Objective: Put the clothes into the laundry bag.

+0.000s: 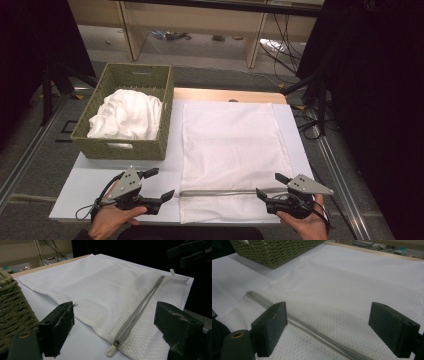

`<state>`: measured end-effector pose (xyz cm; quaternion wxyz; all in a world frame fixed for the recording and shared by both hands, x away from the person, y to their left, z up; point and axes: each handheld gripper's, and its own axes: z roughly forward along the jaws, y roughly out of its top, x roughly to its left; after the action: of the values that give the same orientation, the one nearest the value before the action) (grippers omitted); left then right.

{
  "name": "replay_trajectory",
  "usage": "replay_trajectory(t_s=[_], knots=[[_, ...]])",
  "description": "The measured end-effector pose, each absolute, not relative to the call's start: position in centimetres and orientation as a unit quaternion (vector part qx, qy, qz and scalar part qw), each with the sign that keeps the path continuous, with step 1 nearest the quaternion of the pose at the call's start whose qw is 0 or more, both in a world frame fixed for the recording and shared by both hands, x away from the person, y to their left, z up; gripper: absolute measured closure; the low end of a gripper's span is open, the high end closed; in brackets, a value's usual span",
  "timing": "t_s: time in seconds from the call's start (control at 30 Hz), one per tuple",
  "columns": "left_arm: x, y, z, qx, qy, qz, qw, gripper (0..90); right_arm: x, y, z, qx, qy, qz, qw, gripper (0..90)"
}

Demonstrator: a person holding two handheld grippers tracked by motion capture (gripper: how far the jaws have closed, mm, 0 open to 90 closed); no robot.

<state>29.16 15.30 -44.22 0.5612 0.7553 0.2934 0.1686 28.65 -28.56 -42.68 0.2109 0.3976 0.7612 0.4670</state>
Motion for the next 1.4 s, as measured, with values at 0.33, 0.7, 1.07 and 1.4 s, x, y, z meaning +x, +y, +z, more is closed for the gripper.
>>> replay_trajectory(t_s=[0.33,0.7,1.07,1.4], knots=[[29.3,15.3,-44.4,0.762,0.299,0.165,0.550,16.3,29.0,-28.6,-42.8,0.390,0.773,0.451,0.215,16.6],[30.2,15.8,-44.8,0.765,0.315,0.166,0.537,16.8,29.8,-28.2,-43.1,0.392,0.773,0.450,0.214,16.7],[30.5,16.0,-45.2,0.775,0.342,0.157,0.508,16.2,33.3,-27.1,-44.3,0.358,0.822,0.407,0.176,22.7],[30.6,16.8,-45.5,0.782,0.354,0.156,0.488,16.5,35.8,-24.9,-46.2,0.293,0.883,0.332,0.156,36.3]])
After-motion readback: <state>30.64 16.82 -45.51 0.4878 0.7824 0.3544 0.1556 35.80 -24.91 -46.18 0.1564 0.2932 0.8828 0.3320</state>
